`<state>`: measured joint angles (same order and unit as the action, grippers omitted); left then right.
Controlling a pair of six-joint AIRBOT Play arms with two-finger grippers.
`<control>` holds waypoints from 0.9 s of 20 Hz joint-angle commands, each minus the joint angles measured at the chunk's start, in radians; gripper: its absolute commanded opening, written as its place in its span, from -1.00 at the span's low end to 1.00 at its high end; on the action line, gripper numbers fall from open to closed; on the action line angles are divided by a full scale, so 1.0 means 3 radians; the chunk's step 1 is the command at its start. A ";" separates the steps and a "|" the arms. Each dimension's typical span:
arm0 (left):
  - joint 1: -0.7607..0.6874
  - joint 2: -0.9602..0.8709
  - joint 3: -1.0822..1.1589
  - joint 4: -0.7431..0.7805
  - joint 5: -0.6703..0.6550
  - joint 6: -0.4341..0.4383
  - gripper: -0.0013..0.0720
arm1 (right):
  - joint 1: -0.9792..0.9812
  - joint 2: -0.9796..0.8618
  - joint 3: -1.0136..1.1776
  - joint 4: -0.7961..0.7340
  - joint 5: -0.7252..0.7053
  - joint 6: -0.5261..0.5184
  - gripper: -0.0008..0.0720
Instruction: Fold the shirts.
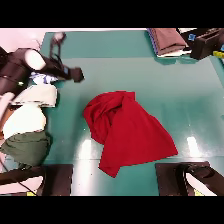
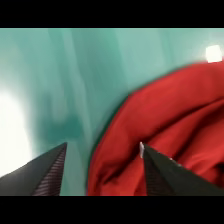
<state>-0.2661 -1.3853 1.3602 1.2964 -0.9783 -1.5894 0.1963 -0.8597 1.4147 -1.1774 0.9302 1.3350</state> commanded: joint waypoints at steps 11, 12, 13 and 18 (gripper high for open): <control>-0.0116 -0.0860 -0.0275 -0.0782 0.0006 0.0328 0.44 | 0.0000 -0.0023 -0.0005 0.0023 0.0189 0.0000 -0.94; -0.0137 -0.0860 -0.0275 -0.0783 0.0006 0.0328 -0.24 | -0.0001 -0.0023 -0.0005 0.0023 0.0198 0.0001 -0.94; -0.0139 -0.0858 -0.0258 -0.0802 -0.0003 0.0327 -0.92 | -0.0001 -0.0023 -0.0005 0.0022 0.0245 0.0001 -0.94; 0.0296 -0.0477 0.0106 -0.0664 -0.0083 0.0355 -0.90 | -0.0319 0.0004 -0.0314 -0.0160 0.1062 0.0055 -0.94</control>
<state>-0.2405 -1.5909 1.3418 1.0695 -0.9993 -1.4906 0.1574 -0.8661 1.3815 -1.2045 1.1038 1.3369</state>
